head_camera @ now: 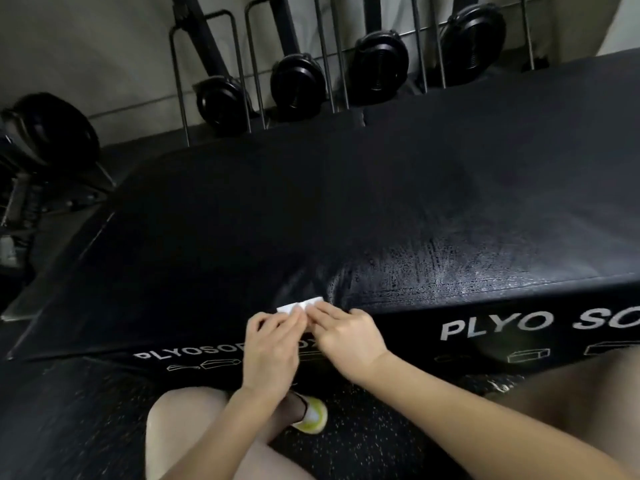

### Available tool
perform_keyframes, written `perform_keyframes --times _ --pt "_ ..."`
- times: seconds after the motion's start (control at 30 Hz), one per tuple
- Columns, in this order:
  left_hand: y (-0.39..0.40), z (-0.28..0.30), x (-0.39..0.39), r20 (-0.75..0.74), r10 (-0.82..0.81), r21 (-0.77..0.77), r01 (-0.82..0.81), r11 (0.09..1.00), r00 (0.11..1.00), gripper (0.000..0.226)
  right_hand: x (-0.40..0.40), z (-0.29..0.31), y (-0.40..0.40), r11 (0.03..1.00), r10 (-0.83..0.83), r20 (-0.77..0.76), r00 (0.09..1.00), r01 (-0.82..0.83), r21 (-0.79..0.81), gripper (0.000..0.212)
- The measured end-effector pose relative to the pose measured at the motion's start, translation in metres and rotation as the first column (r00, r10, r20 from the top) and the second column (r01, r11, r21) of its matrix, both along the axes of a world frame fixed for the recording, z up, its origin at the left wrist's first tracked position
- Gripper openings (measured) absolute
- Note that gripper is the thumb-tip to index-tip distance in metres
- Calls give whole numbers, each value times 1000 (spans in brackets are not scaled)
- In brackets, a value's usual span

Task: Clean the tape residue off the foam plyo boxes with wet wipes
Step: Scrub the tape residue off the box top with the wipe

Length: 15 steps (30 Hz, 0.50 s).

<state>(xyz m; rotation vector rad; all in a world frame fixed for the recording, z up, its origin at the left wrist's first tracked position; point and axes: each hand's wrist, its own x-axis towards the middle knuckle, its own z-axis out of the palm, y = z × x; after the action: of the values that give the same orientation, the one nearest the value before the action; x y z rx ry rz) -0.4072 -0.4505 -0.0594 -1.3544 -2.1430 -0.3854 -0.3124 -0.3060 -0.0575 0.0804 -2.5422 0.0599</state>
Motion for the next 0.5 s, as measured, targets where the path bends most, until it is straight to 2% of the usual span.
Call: perform_keyframes --times 0.23,0.37,0.5 --pt "100 -10 54 33 -249 88 245 965 968 22 86 -9 96 988 -130 -32 991 133 84 26" --pt "167 -7 94 59 -367 26 366 930 928 23 144 -9 152 958 -251 -12 968 250 137 25" --pt "238 2 144 79 -414 -39 418 908 907 26 200 -1 206 934 -314 -8 949 310 179 29"
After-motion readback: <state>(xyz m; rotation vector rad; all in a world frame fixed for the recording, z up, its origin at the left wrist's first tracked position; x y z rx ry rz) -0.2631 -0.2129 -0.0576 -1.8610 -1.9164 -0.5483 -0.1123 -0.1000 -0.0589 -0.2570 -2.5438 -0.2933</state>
